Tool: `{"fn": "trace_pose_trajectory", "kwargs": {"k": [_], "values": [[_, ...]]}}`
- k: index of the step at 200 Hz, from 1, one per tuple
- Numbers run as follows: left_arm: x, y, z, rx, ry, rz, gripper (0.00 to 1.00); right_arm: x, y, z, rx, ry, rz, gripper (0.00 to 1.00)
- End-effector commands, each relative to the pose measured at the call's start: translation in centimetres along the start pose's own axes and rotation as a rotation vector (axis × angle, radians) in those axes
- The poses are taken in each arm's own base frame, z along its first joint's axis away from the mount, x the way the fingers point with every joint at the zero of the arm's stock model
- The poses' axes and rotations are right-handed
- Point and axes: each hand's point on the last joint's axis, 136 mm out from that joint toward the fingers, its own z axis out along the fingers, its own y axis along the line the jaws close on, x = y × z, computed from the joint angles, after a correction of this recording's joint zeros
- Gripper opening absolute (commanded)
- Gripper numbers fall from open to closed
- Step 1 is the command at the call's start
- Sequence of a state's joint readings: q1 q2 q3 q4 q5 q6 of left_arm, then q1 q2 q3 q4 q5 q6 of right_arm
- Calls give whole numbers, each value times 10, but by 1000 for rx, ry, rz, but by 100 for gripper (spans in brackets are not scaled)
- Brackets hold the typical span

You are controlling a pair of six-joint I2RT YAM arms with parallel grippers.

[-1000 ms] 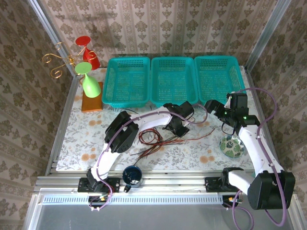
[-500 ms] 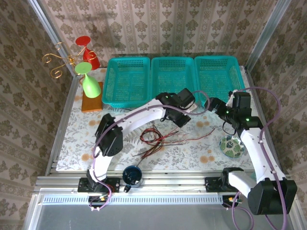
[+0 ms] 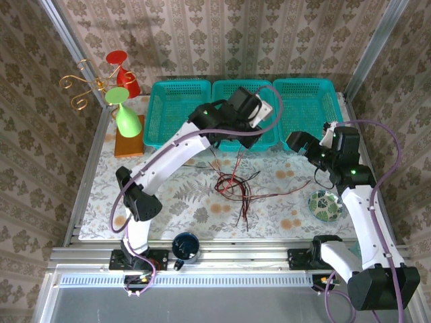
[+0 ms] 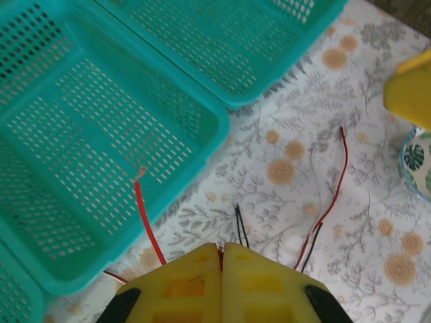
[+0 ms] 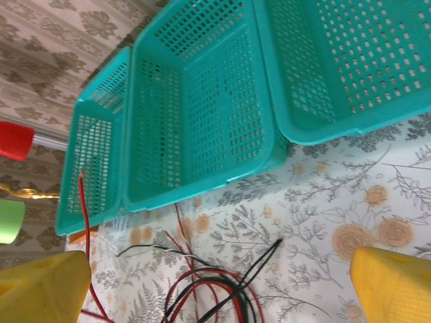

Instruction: Untangle the cables

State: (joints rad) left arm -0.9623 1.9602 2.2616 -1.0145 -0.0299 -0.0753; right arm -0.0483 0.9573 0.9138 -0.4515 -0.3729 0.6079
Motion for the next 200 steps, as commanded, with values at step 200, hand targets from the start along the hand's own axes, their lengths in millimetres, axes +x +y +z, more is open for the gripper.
{"fn": "trace_pose_trajectory", "kwargs": {"k": [200], "values": [[-122,54,-185,99,-611,-187,0,-19,155,-41,-497,-181,-487,80]]}}
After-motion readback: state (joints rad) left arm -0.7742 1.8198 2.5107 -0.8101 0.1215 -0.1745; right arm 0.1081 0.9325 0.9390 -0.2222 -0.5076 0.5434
